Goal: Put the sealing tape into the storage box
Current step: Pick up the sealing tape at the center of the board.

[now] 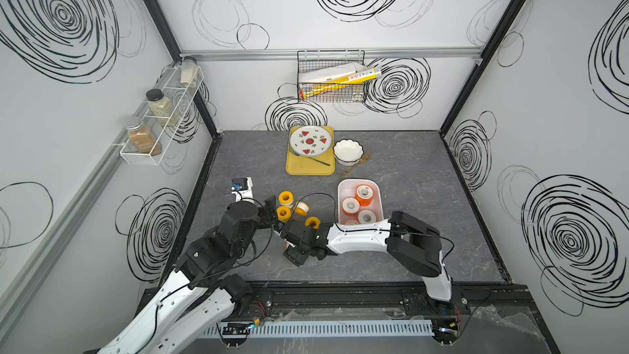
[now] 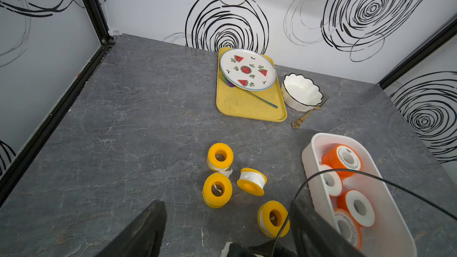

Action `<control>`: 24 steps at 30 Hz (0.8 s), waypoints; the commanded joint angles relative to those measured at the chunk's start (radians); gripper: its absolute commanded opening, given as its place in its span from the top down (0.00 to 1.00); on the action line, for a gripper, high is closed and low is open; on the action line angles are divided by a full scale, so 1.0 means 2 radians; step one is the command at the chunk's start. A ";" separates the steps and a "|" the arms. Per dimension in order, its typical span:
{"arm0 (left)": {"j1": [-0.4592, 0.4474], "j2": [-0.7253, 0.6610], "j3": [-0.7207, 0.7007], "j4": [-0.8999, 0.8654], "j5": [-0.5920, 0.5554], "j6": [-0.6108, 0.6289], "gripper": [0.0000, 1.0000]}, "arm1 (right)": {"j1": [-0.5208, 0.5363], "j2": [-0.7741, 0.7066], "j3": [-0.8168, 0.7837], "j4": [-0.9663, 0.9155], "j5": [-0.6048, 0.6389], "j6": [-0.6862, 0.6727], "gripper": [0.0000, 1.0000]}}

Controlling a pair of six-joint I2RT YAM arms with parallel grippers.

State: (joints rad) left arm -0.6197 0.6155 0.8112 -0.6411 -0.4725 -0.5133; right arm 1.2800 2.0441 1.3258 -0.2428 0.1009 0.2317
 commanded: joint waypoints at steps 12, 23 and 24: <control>0.006 0.003 -0.006 0.019 0.004 -0.001 0.15 | 0.003 -0.093 -0.058 -0.002 0.002 0.020 0.44; 0.006 0.003 -0.007 0.020 0.006 0.000 0.15 | -0.051 -0.230 -0.140 -0.007 0.031 0.034 0.47; 0.006 0.003 -0.007 0.020 0.006 0.000 0.15 | -0.064 -0.247 -0.150 -0.006 0.028 0.034 0.47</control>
State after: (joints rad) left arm -0.6140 0.6220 0.8085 -0.6399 -0.4679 -0.5129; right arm 1.2144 1.6264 1.0660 -0.2409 0.1379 0.2798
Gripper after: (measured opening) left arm 0.848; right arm 0.711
